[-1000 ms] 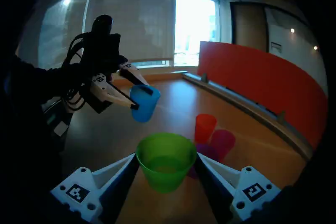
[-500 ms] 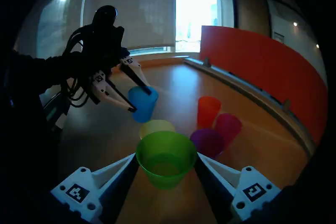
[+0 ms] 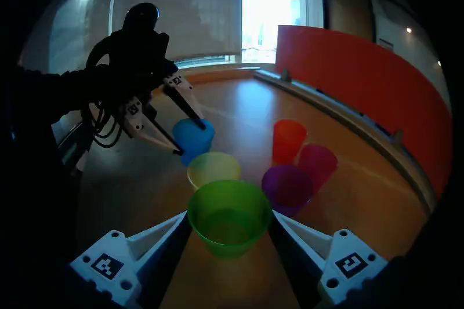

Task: Pour water

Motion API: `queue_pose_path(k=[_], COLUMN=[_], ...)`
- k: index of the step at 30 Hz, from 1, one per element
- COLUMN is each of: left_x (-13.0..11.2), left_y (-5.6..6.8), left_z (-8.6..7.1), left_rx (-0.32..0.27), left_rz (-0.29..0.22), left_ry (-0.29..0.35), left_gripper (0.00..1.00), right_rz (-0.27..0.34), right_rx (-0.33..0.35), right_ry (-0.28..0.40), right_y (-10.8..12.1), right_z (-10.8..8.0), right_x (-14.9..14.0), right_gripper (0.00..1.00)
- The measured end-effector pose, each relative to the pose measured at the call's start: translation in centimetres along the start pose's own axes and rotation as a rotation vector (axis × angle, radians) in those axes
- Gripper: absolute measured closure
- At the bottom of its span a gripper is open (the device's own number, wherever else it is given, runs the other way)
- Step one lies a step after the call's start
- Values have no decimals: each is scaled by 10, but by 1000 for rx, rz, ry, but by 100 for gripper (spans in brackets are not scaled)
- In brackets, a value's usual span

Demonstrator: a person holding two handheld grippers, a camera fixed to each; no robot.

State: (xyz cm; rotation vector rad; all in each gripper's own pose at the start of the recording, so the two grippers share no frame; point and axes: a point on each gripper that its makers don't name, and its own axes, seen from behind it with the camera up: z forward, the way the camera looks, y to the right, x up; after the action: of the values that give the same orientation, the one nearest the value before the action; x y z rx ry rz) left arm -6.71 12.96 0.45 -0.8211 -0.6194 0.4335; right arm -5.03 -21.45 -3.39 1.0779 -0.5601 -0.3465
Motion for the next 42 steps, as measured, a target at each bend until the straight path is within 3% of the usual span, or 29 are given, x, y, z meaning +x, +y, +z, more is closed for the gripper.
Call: queue_pose_path(k=[28, 32, 42], left_x=[-25, -26, -42], left_y=[7, 9, 14], left_z=[5, 5, -1], left_rx=[-23, -32, -33], left_rz=[13, 13, 16], left_ry=[-28, -33, -71], left_gripper=[12, 5, 5], right_rz=[0, 4, 6], right_rx=[-2, -6, -11], right_ry=[-27, -27, -38], right_y=[-1, 0, 0], right_z=[13, 15, 22], right_x=[-13, -14, -23], right_gripper=[9, 9, 9])
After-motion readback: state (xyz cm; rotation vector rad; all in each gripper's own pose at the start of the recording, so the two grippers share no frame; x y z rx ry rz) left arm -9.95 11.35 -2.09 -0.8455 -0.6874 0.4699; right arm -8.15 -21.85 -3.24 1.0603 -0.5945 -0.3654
